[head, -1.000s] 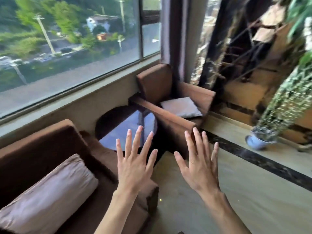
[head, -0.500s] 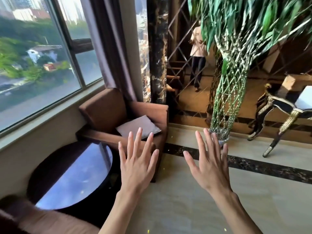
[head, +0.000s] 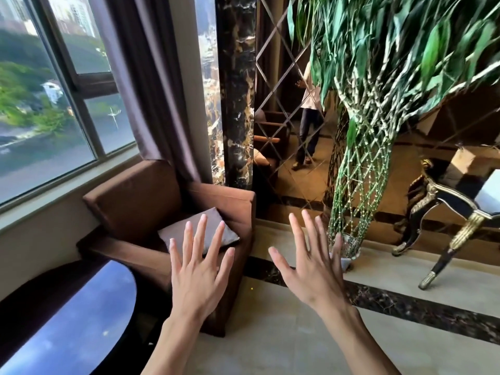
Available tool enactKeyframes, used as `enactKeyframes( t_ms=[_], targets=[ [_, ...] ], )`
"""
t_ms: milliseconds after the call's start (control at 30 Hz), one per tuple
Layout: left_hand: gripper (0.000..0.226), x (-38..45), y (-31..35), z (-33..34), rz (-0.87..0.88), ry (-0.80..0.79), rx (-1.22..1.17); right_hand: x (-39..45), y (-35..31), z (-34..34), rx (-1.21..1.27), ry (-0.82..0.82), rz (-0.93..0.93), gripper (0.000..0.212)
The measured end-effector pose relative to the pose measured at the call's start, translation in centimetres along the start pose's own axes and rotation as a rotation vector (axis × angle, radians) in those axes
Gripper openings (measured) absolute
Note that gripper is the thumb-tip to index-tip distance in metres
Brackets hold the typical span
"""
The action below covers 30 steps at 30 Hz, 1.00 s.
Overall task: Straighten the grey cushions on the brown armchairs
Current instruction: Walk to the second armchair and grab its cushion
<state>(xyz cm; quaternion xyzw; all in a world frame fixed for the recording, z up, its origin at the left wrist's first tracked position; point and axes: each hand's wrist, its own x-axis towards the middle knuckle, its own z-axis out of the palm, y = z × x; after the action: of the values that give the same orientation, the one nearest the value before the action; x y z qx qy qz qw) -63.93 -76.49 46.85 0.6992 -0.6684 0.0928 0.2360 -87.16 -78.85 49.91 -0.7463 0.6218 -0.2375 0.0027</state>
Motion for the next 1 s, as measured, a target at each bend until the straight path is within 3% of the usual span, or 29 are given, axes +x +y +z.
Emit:
enactKeyframes(
  t_ms=[300,633,833,1000],
  targets=[
    [0.06,16.3,-1.3,9.6,-0.031,0.044,-0.044,18.3,3.2,7.1,0.004,-0.1,-0.044,0.086],
    [0.07,30.4,-4.7,19.3,-0.135,-0.087,-0.092,35.7,5.8,14.1,0.058,-0.188,-0.062,0.089],
    [0.07,38.2,-6.8,25.2,-0.267,-0.11,-0.088,46.5,7.1,19.7,0.113,-0.295,-0.111,0.091],
    [0.088,45.1,-7.7,29.2,-0.417,-0.116,-0.109,56.5,7.9,24.5,0.185,-0.414,-0.176,0.091]
  ],
)
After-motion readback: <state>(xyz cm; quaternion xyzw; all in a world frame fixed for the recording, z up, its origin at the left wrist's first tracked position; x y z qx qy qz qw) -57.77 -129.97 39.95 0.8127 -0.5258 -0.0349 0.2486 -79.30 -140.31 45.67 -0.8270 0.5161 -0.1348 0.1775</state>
